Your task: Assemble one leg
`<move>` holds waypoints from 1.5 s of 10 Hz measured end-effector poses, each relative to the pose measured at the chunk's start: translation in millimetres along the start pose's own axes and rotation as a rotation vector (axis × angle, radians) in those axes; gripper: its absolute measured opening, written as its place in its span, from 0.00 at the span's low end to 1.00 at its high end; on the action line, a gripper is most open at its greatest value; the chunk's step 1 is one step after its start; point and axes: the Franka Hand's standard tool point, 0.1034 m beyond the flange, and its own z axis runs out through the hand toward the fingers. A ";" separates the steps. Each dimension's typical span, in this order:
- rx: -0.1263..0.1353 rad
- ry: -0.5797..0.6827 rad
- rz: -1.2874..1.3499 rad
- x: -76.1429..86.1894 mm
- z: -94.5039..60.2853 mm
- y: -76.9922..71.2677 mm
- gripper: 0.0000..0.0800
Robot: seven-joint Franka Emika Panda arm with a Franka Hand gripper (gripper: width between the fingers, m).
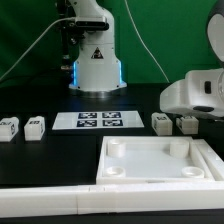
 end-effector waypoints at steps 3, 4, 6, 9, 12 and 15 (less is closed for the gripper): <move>-0.003 -0.002 0.007 1.3 11.8 -2.1 0.81; -0.007 -0.001 0.003 0.5 12.3 -4.7 0.81; -0.015 0.001 -0.004 -1.2 11.3 -9.0 0.81; -0.029 0.011 -0.021 -0.7 8.8 -7.7 0.81; 0.007 -0.021 0.017 -3.5 11.7 -10.1 0.81; 0.049 -0.042 0.047 -5.6 13.6 -17.7 0.81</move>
Offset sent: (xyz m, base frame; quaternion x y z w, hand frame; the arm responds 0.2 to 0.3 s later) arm -0.0079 0.0102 -0.0151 -0.0078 0.0119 0.0149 0.9998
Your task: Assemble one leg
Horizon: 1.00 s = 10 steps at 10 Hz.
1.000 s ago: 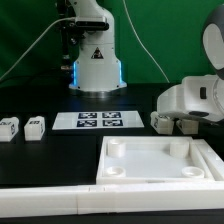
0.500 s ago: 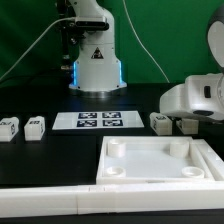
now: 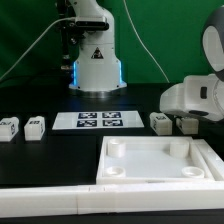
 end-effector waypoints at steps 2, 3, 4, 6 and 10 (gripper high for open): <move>0.000 0.000 0.001 1.9 3.9 -0.1 0.81; 0.000 0.003 0.000 3.2 6.6 -1.1 0.81; -0.001 0.003 0.000 3.4 8.8 -1.5 0.81; -0.002 0.002 0.000 3.5 10.0 -1.5 0.81; -0.002 0.001 0.000 3.8 10.4 -1.3 0.66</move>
Offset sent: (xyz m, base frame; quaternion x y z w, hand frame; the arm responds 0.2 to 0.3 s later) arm -0.0080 0.0012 -0.0158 -0.0024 0.0127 0.0054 0.9999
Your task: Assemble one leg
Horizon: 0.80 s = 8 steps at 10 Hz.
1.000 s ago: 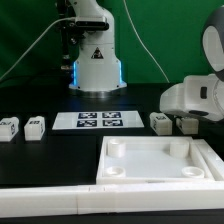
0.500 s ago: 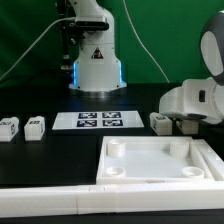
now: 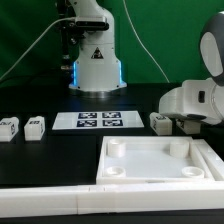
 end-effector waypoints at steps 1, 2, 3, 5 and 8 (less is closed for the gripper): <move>0.000 0.000 0.000 0.0 0.0 0.0 0.48; 0.000 0.000 0.000 -0.1 0.0 0.1 0.37; 0.000 0.000 0.000 0.0 0.0 0.1 0.37; 0.000 0.000 0.000 0.0 0.0 0.1 0.37; 0.000 0.000 0.000 0.0 0.0 0.1 0.37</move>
Offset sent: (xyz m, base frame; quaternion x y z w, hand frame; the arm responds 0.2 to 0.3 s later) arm 0.0000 0.0000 0.0000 0.0000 0.0000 0.0000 1.0000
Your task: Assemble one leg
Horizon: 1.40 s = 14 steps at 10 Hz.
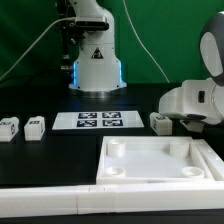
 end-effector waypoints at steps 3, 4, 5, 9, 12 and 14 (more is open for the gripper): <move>0.000 0.000 0.000 0.0 0.0 0.1 0.37; 0.000 0.000 0.000 0.0 0.0 0.1 0.37; 0.002 0.001 -0.002 0.1 -2.5 1.3 0.37; 0.068 0.127 0.020 -34.4 -81.1 32.3 0.37; 0.171 0.473 0.047 -46.8 -137.7 56.9 0.37; 0.146 0.624 0.034 -43.0 -153.3 54.4 0.37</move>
Offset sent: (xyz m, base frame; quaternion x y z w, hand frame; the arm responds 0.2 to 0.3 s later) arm 0.0000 0.0000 0.0000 0.0000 0.0000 0.0000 1.0000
